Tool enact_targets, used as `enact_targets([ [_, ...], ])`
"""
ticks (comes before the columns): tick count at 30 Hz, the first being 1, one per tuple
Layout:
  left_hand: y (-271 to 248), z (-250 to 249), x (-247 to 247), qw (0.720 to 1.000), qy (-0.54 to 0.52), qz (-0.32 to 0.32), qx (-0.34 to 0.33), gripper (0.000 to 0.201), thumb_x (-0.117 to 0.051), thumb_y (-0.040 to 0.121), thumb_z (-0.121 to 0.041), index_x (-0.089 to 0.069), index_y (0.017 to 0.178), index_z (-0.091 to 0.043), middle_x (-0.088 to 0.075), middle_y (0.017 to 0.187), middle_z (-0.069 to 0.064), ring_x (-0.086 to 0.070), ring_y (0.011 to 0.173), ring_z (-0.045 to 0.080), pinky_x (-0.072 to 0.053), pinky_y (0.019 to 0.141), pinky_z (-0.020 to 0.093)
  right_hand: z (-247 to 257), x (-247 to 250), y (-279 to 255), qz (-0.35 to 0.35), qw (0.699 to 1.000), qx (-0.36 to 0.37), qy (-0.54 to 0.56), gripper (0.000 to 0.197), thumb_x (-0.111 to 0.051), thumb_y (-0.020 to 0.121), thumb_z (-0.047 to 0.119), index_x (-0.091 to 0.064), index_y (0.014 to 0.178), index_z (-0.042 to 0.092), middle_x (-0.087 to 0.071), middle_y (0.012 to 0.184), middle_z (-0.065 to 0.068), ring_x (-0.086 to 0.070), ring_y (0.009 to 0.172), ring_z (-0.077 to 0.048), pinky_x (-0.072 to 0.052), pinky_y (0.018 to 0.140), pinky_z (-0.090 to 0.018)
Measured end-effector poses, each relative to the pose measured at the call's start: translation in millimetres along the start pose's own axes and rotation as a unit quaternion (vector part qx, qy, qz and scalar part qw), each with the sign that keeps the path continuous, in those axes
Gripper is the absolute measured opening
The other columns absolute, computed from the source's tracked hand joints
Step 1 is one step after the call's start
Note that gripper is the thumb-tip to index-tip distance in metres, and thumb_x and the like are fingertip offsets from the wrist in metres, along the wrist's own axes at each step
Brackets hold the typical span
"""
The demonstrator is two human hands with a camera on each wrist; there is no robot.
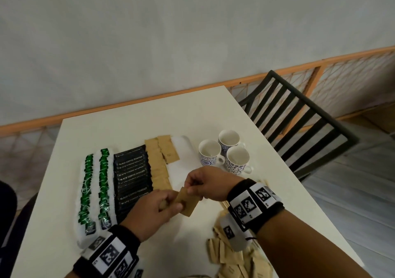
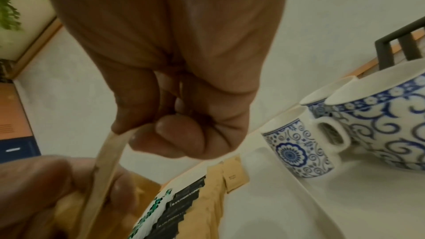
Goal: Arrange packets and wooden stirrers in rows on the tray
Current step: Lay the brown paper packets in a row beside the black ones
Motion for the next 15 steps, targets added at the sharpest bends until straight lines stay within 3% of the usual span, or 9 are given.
enact_targets([
  [3,7.7,6.8,3.9,1.0,-0.014,-0.016,0.011,0.02,-0.065,0.089,-0.022,-0.067,0.069,-0.021,-0.068,0.069,-0.005,-0.062,0.057,0.006,-0.049,0.057,0.021,2.3,-8.1,15.8,-0.054,0.997,0.001,0.055,0.003,-0.062,0.091,0.018,-0.062,0.088,0.018,-0.06,0.07,0.009,-0.055,0.062,-0.007,-0.045,0.057,-0.018],
  [7,24.4,16.5,11.5,0.983,-0.117,-0.117,0.083,0.021,-0.063,0.091,-0.019,-0.071,0.071,-0.019,-0.066,0.062,0.006,-0.058,0.051,0.006,-0.046,0.049,0.016,-9.6,-22.4,40.0,-0.098,0.973,-0.065,0.201,0.012,-0.07,0.086,0.027,-0.065,0.082,0.016,-0.065,0.074,-0.002,-0.058,0.064,-0.012,-0.047,0.058,-0.024],
  [10,35.7,23.1,15.3,0.979,-0.121,-0.124,0.106,0.017,-0.062,0.091,-0.022,-0.073,0.079,-0.018,-0.068,0.068,0.002,-0.062,0.053,0.005,-0.046,0.049,0.015,-21.9,-32.0,58.7,-0.092,0.964,-0.092,0.23,0.021,-0.071,0.085,0.025,-0.059,0.069,0.021,-0.065,0.073,-0.006,-0.056,0.066,-0.015,-0.043,0.057,-0.025],
  [13,45.4,37.7,19.0,0.98,-0.099,-0.112,0.134,0.014,-0.061,0.092,-0.022,-0.07,0.083,-0.024,-0.07,0.073,0.002,-0.067,0.062,0.011,-0.05,0.055,0.021,-28.5,-30.0,81.9,-0.115,0.968,-0.111,0.191,0.023,-0.068,0.088,0.024,-0.055,0.069,0.021,-0.064,0.076,-0.005,-0.057,0.065,-0.013,-0.044,0.058,-0.024],
  [15,49.8,47.7,24.1,0.978,-0.092,-0.105,0.155,0.018,-0.056,0.094,-0.014,-0.067,0.09,-0.027,-0.071,0.081,0.0,-0.069,0.068,0.015,-0.053,0.06,0.024,-33.0,-23.1,100.9,-0.161,0.971,-0.133,0.115,0.026,-0.065,0.09,0.025,-0.05,0.068,0.022,-0.06,0.075,-0.001,-0.057,0.068,-0.016,-0.048,0.065,-0.028],
])
Point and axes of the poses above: each hand's wrist, its own y-axis towards the middle knuckle, its own x-axis out of the back of the hand, z = x × y, the point moved 1 cm from there along y, towards the middle knuckle
